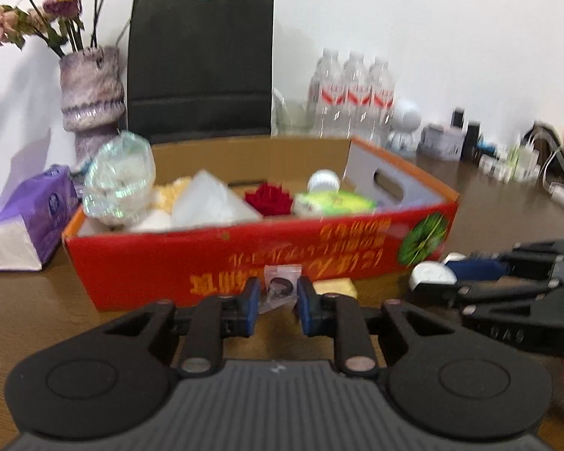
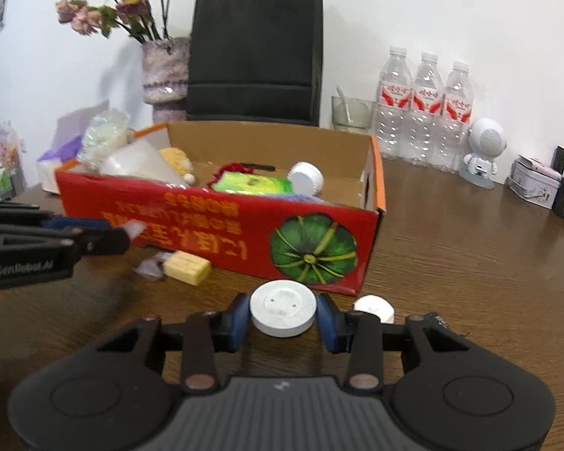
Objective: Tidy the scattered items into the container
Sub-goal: 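Drop the white cap with the right tool while the left tool drops the packet into box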
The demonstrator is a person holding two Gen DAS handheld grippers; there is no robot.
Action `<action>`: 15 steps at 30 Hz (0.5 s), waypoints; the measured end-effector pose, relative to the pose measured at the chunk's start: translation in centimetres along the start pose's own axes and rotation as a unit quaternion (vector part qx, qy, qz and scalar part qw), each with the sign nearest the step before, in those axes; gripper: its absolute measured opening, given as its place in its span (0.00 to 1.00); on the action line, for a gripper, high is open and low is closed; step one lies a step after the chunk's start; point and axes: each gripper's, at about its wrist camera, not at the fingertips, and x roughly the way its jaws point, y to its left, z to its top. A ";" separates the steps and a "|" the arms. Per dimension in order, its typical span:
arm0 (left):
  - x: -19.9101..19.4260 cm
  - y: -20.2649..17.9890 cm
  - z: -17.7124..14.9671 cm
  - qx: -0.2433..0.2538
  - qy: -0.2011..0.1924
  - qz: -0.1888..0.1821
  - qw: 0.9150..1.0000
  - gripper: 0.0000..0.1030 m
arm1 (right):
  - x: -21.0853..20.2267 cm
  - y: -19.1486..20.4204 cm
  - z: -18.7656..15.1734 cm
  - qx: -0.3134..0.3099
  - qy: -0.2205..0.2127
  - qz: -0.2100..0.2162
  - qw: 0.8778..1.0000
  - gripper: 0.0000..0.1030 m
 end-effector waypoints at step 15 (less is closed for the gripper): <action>0.6 2.9 8.0 -0.084 -0.078 0.010 0.993 0.22 | 0.4 1.4 10.3 0.047 -0.086 0.005 0.995 0.37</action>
